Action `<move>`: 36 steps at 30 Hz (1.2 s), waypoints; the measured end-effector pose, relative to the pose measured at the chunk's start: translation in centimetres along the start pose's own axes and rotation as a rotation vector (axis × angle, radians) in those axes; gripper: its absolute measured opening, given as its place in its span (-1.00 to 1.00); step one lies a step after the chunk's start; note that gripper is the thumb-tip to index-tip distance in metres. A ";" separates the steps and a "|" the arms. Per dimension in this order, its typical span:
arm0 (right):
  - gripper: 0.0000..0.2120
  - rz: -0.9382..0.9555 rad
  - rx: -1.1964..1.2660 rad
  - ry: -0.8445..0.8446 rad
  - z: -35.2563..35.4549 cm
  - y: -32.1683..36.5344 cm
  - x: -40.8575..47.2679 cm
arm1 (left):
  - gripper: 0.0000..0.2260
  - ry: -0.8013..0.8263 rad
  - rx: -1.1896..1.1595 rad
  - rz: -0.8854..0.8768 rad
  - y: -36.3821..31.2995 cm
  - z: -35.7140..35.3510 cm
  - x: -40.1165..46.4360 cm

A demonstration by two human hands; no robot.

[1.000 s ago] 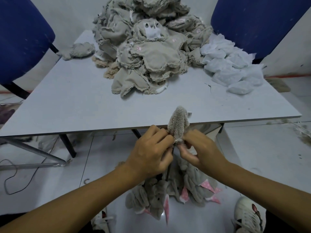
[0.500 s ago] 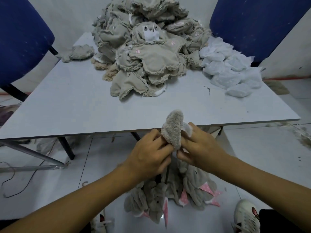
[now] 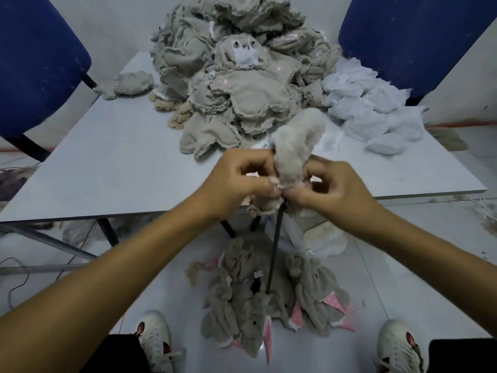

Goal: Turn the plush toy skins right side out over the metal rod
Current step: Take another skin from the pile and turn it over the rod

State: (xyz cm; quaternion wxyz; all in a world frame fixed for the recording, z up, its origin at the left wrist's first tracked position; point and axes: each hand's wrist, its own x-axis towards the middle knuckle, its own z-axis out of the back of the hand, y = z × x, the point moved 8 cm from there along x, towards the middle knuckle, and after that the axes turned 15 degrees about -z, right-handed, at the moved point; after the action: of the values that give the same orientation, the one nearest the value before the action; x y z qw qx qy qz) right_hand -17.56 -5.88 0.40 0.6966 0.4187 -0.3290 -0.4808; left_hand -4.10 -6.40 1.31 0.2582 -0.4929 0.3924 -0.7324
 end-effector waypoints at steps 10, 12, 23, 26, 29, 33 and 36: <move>-0.51 -0.389 0.649 0.448 1.1 -1.9 4.0 | -0.76 -0.206 -0.291 0.238 3.0 0.1 4.6; -0.65 -0.372 0.607 0.449 0.9 -2.2 4.1 | -0.75 -0.225 -0.256 0.248 3.6 0.1 4.6; -0.81 -0.235 0.307 -0.255 3.6 -1.9 5.2 | -0.88 -0.375 -0.168 0.115 2.9 -0.6 5.5; -0.74 -0.248 0.192 -0.386 4.4 -2.4 5.4 | -0.85 -0.278 0.038 0.031 1.9 -1.1 5.5; -0.78 -0.297 0.161 -0.462 4.7 -3.4 5.5 | -0.79 -0.198 0.236 0.019 1.6 -1.8 5.2; -0.68 -0.416 0.165 -0.455 4.5 -5.2 6.2 | -0.80 -0.024 0.079 0.194 3.4 -2.0 4.9; -0.79 -0.540 0.388 -0.185 2.3 -5.8 6.7 | -0.79 -0.051 -0.145 0.314 5.1 -0.6 3.9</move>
State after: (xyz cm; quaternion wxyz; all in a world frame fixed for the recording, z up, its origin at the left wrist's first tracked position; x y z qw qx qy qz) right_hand -19.64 -13.90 -3.42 0.4189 0.5698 -0.3536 -0.6122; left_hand -6.20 -11.99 -1.03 0.3432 -0.4612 0.5096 -0.6402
